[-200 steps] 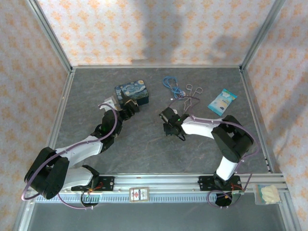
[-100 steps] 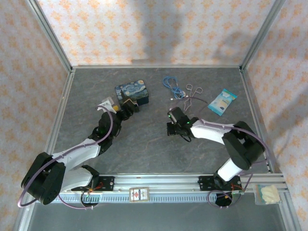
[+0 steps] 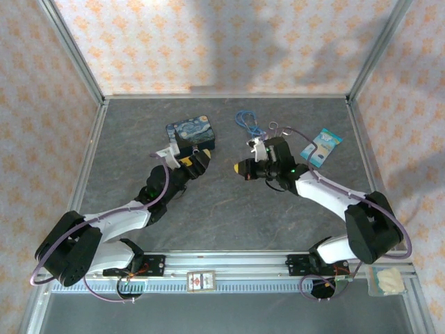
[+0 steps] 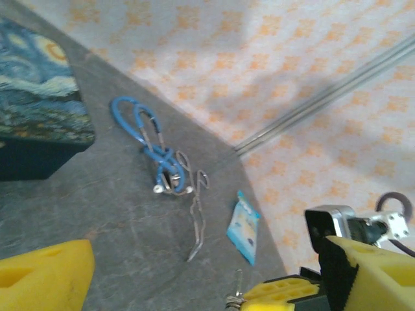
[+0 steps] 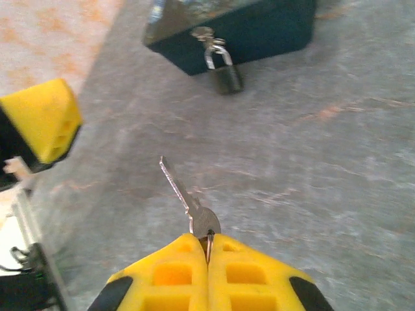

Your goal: Unlock a padlock with a key

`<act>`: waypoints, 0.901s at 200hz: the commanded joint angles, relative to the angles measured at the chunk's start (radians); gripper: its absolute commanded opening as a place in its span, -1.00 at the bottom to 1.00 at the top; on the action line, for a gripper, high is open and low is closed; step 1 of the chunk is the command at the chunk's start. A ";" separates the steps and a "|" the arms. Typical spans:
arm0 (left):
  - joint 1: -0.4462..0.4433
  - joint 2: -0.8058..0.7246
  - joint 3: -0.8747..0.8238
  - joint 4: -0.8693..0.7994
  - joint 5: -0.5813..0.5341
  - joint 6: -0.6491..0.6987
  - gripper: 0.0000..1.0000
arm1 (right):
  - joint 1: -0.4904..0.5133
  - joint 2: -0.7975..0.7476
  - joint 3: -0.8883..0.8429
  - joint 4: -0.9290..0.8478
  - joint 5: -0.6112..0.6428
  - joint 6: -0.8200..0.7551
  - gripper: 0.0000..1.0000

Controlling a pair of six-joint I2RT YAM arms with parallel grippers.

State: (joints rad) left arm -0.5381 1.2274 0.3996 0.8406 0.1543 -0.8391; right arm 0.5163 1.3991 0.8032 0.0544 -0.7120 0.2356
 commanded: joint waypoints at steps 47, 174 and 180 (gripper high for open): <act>-0.039 0.038 0.115 -0.032 -0.013 -0.103 0.68 | -0.003 0.013 0.055 0.080 -0.048 0.068 -1.00; -0.166 0.257 0.311 -0.088 -0.176 -0.213 0.13 | 0.115 -0.062 -0.001 0.190 0.337 0.036 -1.00; -0.167 0.260 0.312 -0.086 -0.181 -0.214 0.09 | 0.116 -0.063 -0.004 0.194 0.340 0.036 -1.00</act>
State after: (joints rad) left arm -0.6918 1.4738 0.6853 0.7746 0.0124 -1.0412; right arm 0.6262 1.3655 0.8234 0.1864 -0.4519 0.2909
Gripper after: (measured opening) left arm 0.566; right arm 0.046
